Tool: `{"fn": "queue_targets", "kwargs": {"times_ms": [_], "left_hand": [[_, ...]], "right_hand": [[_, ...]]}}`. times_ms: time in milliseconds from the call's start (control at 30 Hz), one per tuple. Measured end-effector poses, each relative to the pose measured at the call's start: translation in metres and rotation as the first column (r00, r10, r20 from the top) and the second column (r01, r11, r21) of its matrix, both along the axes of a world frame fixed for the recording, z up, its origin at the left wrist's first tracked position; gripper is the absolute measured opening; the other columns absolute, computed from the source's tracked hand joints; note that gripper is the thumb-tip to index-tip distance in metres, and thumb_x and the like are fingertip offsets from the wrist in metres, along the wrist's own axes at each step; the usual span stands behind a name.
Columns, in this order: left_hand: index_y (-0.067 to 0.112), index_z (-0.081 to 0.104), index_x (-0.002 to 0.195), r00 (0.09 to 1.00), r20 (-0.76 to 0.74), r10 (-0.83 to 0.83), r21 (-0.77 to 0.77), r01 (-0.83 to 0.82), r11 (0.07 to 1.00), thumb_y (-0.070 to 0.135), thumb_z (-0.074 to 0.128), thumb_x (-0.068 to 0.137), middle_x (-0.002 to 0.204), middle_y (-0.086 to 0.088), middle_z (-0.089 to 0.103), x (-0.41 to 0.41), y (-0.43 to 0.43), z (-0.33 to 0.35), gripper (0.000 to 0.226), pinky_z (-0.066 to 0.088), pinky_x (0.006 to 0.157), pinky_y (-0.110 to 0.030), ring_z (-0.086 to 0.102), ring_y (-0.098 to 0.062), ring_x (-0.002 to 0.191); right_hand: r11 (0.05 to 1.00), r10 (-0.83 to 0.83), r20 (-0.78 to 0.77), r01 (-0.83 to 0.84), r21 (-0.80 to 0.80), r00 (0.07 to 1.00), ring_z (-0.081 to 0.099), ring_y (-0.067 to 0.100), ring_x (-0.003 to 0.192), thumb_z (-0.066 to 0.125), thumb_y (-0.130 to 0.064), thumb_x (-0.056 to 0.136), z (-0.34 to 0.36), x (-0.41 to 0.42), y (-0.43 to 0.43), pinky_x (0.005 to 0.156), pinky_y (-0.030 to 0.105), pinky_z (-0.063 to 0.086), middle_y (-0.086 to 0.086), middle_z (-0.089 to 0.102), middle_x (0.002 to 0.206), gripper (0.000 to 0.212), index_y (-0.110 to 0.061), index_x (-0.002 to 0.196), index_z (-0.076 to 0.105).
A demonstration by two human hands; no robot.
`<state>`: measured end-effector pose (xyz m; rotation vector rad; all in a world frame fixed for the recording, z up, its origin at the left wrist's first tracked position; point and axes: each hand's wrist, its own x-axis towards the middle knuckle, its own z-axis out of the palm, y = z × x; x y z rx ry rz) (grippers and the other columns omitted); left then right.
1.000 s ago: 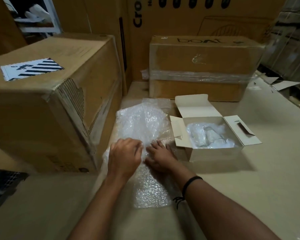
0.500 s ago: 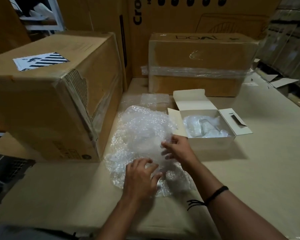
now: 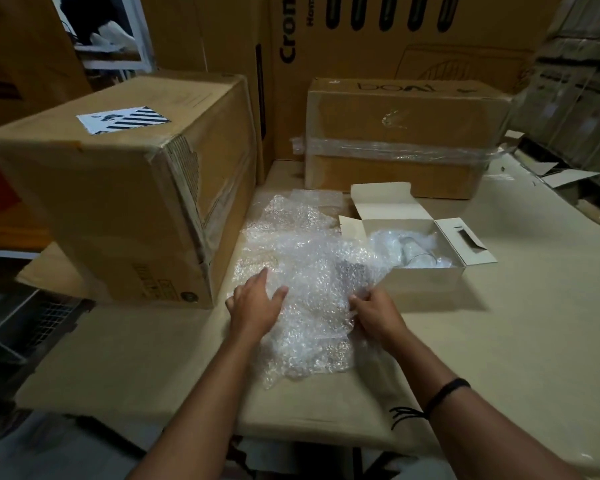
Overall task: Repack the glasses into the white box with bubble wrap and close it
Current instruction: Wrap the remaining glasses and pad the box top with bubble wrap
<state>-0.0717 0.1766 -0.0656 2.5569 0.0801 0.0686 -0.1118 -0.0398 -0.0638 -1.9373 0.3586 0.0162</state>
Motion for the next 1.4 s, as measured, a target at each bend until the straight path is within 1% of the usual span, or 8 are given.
{"fn": "queue_targets", "kwargs": {"times_ms": [267, 467, 600, 767, 933, 1167, 1267, 1400], "left_hand": [[0.017, 0.068, 0.116, 0.994, 0.108, 0.014, -0.208, 0.009, 0.978, 0.008, 0.071, 0.081, 0.108, -0.004, 0.069, 0.018, 0.002, 0.003, 0.036, 0.047, 0.091, -0.033, 0.062, -0.021, 0.098], [0.032, 0.053, 0.068, 0.913, 0.364, -0.182, -0.291, 0.297, 0.909, 0.027, 0.07, 0.072, 0.082, 0.013, 0.062, -0.001, 0.013, 0.003, 0.018, 0.046, 0.084, -0.041, 0.059, -0.016, 0.085], [0.025, 0.063, 0.08, 0.881, 0.087, -0.466, -0.402, 0.459, 0.793, 0.049, 0.068, 0.069, 0.114, 0.011, 0.065, -0.003, 0.02, -0.002, 0.027, 0.039, 0.105, -0.042, 0.056, -0.009, 0.112], [0.038, 0.041, 0.141, 0.822, -0.193, -0.536, -0.046, 0.538, 0.842, 0.073, 0.043, 0.083, 0.152, 0.016, 0.026, -0.009, 0.018, 0.007, 0.068, 0.002, 0.117, -0.047, 0.022, -0.007, 0.138], [0.039, 0.035, 0.144, 0.864, -0.202, -0.46, 0.215, 0.498, 0.84, 0.094, 0.007, 0.065, 0.159, 0.009, 0.02, 0.002, 0.021, -0.006, 0.1, -0.004, 0.115, -0.055, 0.009, -0.015, 0.147], [0.035, 0.042, 0.141, 0.942, -0.124, -0.311, 0.39, 0.334, 0.858, 0.059, 0.058, 0.082, 0.157, 0.004, 0.024, 0.003, -0.008, -0.008, 0.065, 0.004, 0.114, -0.052, 0.011, -0.022, 0.146], [0.031, 0.052, 0.134, 0.961, 0.119, -0.248, 0.228, 0.217, 0.949, 0.043, 0.055, 0.082, 0.15, 0.003, 0.039, -0.015, -0.027, -0.008, 0.053, 0.012, 0.11, -0.045, 0.026, -0.02, 0.14], [0.029, 0.065, 0.117, 0.897, 0.304, -0.32, 0.061, 0.317, 0.946, 0.067, 0.036, 0.079, 0.13, 0.005, 0.057, -0.059, -0.081, -0.01, 0.061, 0.022, 0.101, -0.042, 0.045, -0.018, 0.125]], "right_hand": [[0.981, -0.195, 0.027, 0.195, 0.019, 0.98, 0.069, 0.031, 0.071, 0.078, -0.015, 0.078, -0.001, -0.004, -0.004, 0.06, 0.05, 0.059, 0.011, 0.067, 0.082, 0.028, -0.02, 0.085, 0.052], [0.968, -0.247, 0.094, 0.242, 0.062, 0.964, 0.069, 0.03, 0.072, 0.067, -0.017, 0.089, -0.009, -0.005, 0.002, 0.062, 0.048, 0.059, 0.01, 0.068, 0.078, 0.012, -0.013, 0.083, 0.057], [0.974, -0.226, 0.161, 0.226, 0.023, 0.961, 0.066, 0.028, 0.067, 0.061, -0.025, 0.094, -0.008, -0.007, 0.004, 0.061, 0.038, 0.053, 0.007, 0.066, 0.07, 0.021, -0.014, 0.076, 0.062], [0.951, -0.296, 0.286, 0.252, 0.182, 0.911, 0.048, 0.017, 0.063, 0.055, -0.017, 0.097, 0.003, -0.016, -0.006, 0.059, 0.033, 0.041, 0.005, 0.055, 0.066, 0.022, -0.012, 0.079, 0.065], [0.833, -0.538, 0.371, 0.411, 0.37, 0.757, 0.048, 0.008, 0.061, 0.05, 0.001, 0.093, 0.02, -0.032, -0.043, 0.057, 0.024, 0.042, -0.003, 0.055, 0.072, 0.028, -0.023, 0.085, 0.062], [0.793, -0.57, 0.333, 0.61, -0.018, 0.751, 0.058, 0.024, 0.069, 0.052, -0.021, 0.095, 0.003, -0.053, -0.134, 0.067, 0.041, 0.051, 0.004, 0.064, 0.079, 0.012, -0.022, 0.089, 0.062], [0.792, -0.473, 0.284, 0.544, -0.276, 0.834, 0.061, 0.027, 0.08, 0.055, -0.019, 0.093, -0.004, -0.054, -0.156, 0.073, 0.031, 0.045, 0.009, 0.069, 0.089, 0.01, -0.017, 0.094, 0.065], [0.77, -0.407, 0.182, 0.444, -0.458, 0.895, 0.063, 0.03, 0.085, 0.057, -0.026, 0.093, -0.015, -0.054, -0.161, 0.069, 0.031, 0.043, 0.009, 0.069, 0.09, 0.007, -0.019, 0.094, 0.059]]}}
